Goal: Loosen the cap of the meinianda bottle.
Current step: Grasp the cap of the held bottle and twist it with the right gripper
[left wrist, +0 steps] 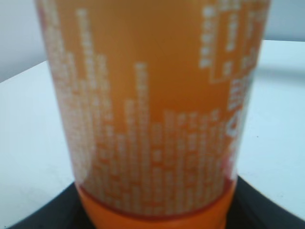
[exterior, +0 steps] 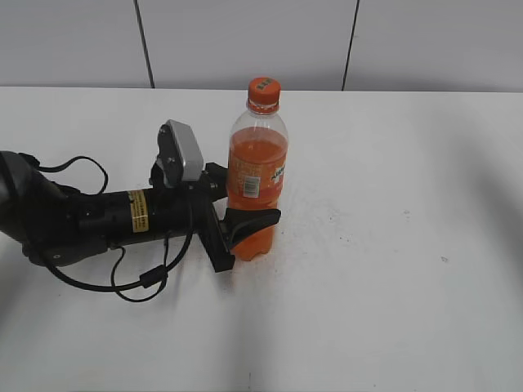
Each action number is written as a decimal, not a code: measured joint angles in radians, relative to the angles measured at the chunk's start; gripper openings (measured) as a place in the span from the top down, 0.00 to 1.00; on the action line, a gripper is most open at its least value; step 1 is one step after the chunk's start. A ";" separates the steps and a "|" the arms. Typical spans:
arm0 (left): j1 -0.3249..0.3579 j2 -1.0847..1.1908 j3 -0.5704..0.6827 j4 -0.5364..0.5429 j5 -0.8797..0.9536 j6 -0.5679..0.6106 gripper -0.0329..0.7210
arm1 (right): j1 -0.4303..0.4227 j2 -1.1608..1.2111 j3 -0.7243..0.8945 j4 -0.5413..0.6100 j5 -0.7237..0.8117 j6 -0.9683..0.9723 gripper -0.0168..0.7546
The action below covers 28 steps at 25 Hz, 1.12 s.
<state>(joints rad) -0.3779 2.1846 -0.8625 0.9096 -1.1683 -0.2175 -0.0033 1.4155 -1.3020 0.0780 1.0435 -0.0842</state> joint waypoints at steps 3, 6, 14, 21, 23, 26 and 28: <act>0.000 0.000 0.000 -0.002 0.000 0.000 0.43 | 0.000 0.088 -0.089 0.001 0.041 0.011 0.38; 0.000 0.000 0.000 -0.004 0.000 0.000 0.43 | 0.000 0.144 -0.158 0.001 0.065 0.018 0.38; 0.000 0.000 0.000 -0.009 0.000 0.000 0.43 | 0.006 0.155 -0.221 0.066 0.128 0.084 0.38; 0.000 0.000 0.000 -0.010 0.002 0.000 0.43 | 0.194 0.172 -0.320 0.044 0.168 0.264 0.38; 0.000 0.000 0.000 -0.010 0.002 0.000 0.43 | 0.269 0.198 -0.355 0.033 0.169 0.318 0.38; 0.000 0.000 0.000 -0.008 0.002 0.000 0.43 | 0.364 0.249 -0.414 0.024 0.169 0.382 0.38; 0.000 0.000 0.000 -0.008 0.002 0.000 0.43 | 0.420 0.285 -0.451 0.016 0.170 0.422 0.38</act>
<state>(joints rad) -0.3779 2.1846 -0.8625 0.9020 -1.1664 -0.2175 0.4170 1.7008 -1.7531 0.0939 1.2138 0.3376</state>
